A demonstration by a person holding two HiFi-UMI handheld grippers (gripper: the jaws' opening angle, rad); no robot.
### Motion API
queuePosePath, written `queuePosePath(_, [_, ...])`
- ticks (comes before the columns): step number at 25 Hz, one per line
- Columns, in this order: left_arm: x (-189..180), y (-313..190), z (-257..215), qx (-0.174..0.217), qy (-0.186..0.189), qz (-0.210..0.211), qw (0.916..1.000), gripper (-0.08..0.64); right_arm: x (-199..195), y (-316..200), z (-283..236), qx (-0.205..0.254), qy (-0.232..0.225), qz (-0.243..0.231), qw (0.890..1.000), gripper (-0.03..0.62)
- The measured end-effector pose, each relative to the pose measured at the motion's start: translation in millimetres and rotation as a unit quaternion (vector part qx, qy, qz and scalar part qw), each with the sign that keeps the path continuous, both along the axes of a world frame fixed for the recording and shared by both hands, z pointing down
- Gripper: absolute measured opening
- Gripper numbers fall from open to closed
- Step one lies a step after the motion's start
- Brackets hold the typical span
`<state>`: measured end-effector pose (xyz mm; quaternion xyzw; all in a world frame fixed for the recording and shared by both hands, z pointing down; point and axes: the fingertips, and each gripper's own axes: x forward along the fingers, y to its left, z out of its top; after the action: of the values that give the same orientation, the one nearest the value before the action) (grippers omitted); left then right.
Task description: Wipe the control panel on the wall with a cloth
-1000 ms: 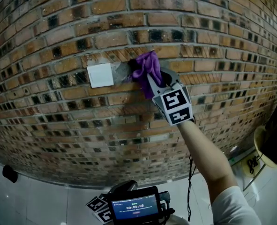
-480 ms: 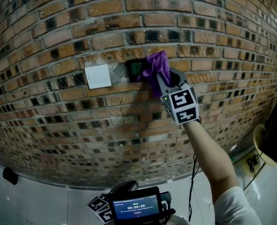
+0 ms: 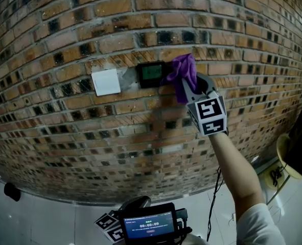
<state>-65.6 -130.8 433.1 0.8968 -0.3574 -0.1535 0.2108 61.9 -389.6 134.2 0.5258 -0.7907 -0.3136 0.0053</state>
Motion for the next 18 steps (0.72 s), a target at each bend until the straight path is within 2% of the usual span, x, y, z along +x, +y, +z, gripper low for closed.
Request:
queuePosePath(8, [2,0,2,-0.002,0.002,0.005,1.0,0.032,12,18,-9,0.014,-0.005,0.001,1.0,0.08])
queuePosePath(18, [6,0,2,-0.005,0.005,0.013,0.9999,0.032,20,36,14,-0.005,0.0,-0.004,1.0,0.08])
